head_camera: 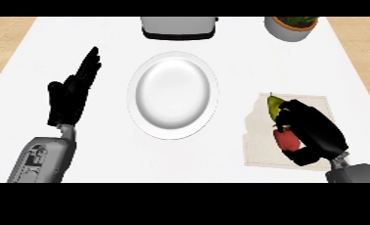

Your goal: Pick the bell pepper from the placemat and place it in the plate

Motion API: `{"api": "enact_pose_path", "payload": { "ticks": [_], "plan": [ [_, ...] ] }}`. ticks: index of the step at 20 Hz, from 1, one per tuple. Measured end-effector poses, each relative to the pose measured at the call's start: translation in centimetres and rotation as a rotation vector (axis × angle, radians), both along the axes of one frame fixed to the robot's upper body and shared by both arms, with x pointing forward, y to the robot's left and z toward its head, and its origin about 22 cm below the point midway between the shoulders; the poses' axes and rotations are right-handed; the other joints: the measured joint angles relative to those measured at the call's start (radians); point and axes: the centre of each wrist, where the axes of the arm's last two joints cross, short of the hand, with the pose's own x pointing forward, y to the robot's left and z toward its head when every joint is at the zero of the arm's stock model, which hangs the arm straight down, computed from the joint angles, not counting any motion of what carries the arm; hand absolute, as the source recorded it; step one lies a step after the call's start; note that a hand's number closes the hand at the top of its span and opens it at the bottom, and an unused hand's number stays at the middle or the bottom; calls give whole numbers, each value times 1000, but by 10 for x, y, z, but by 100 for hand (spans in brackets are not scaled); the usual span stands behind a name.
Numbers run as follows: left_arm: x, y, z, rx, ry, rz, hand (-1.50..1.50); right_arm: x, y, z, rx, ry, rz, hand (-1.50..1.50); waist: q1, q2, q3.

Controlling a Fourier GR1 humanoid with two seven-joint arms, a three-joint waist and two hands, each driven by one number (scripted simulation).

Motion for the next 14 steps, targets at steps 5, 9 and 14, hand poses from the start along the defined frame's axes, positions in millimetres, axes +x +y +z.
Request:
{"api": "enact_pose_path", "payload": {
  "ticks": [5,9,14],
  "plan": [
    [-3,14,-5,3,5,42,0,-24,0,-21,100,53,-426,150,-45,-12,-10],
    [-8,22,-8,7,9,62,0,-51,13,-31,184,60,-749,150,-57,-18,-15],
    [-4,13,-6,3,3,46,0,-75,55,-3,274,-97,-898,150,-41,-6,-3]
  ]
}}
